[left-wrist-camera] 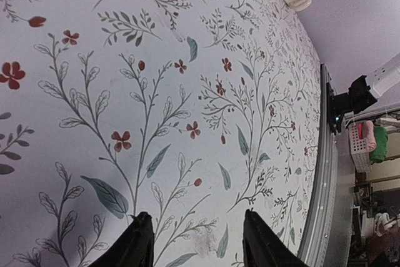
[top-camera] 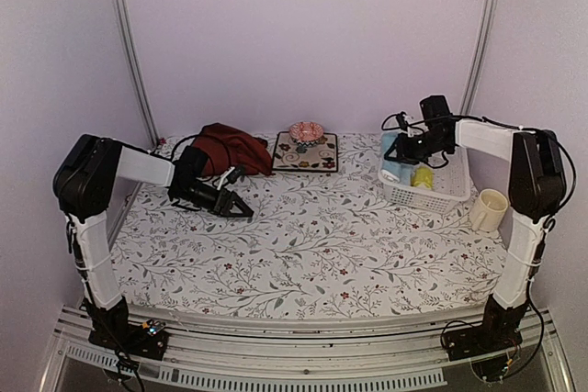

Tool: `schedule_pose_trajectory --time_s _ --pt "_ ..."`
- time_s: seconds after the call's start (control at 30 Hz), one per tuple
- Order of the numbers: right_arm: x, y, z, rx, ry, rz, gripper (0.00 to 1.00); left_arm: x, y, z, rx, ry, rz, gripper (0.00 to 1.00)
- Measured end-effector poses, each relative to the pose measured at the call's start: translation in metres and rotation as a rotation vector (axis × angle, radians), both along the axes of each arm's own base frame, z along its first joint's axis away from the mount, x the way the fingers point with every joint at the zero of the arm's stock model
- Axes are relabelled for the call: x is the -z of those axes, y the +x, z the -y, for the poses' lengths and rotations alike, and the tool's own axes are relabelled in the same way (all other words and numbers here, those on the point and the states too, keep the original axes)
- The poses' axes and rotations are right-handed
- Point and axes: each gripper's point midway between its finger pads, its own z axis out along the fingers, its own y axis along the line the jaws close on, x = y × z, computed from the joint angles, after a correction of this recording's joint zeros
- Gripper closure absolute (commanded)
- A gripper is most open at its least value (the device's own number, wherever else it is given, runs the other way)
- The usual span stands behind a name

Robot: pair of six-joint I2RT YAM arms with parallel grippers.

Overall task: Roll the towels
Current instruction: Place the towel in the storage box.

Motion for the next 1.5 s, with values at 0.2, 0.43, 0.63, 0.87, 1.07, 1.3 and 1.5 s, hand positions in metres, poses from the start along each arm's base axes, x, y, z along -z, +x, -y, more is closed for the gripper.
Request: schedule_pose_trajectory --time_s 0.2,0.43,0.63,0.87,1.07,1.3,1.5 --pt "-0.006 -0.021 0.038 0.076 0.047 -0.032 0.92 -0.001 -0.001 0.001 0.004 -0.008 -0.003 0.51" --pt "-0.052 -0.031 0.083 0.153 0.111 0.031 0.91 -0.003 -0.002 0.002 0.014 -0.022 -0.004 0.51" --pt "-0.068 -0.043 0.09 0.161 0.179 0.036 0.9 -0.003 -0.004 0.002 0.019 -0.024 -0.003 0.51" --pt "-0.063 -0.05 0.101 0.176 0.228 -0.018 0.89 -0.003 -0.007 0.003 0.028 -0.031 -0.007 0.51" --pt "-0.039 -0.051 0.121 0.221 0.244 -0.102 0.88 -0.003 -0.01 0.004 0.034 -0.04 -0.015 0.51" --pt "0.014 -0.053 0.126 0.249 0.246 -0.256 0.88 -0.003 -0.013 0.005 0.04 -0.049 -0.023 0.51" --pt "0.022 -0.051 0.134 0.285 0.219 -0.3 0.86 -0.004 -0.014 0.006 0.045 -0.055 -0.026 0.51"
